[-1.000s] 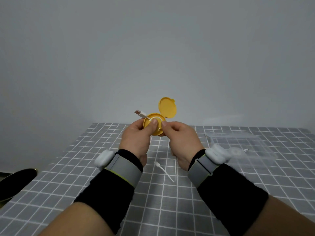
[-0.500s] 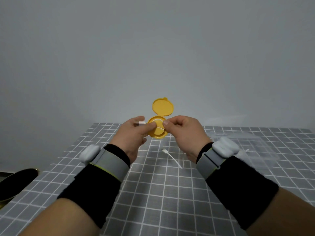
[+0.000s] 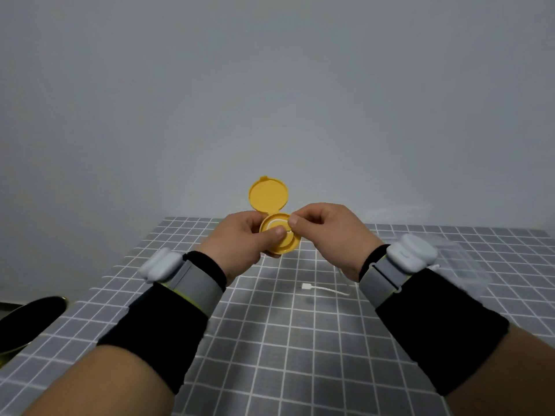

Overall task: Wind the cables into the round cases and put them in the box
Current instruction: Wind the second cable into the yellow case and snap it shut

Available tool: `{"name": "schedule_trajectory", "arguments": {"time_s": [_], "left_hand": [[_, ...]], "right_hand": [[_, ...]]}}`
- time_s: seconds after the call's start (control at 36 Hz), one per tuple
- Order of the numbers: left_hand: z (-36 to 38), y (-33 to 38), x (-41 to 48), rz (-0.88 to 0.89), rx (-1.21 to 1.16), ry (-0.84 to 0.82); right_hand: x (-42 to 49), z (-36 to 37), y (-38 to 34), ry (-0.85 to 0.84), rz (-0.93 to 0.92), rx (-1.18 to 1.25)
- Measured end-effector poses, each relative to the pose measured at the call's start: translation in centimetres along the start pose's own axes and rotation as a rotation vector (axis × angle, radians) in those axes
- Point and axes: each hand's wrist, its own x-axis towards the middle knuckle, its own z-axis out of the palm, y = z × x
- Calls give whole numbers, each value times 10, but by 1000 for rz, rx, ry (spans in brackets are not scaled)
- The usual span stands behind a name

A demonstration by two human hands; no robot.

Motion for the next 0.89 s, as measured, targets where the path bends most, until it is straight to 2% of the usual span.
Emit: {"name": "schedule_trajectory", "arguments": {"time_s": [0.22, 0.44, 0.64, 0.89], "left_hand": [[9, -5, 1, -8, -187, 87], [17, -8, 1, -49, -318, 122], [30, -7, 2, -119, -487, 200], [30, -7, -2, -166, -619, 139]], "right_hand": [[1, 7, 9, 10, 36, 88], [-2, 18, 15, 98, 42, 231], [-7, 38, 21, 187, 26, 255], [-3, 32, 22, 213, 31, 337]]}}
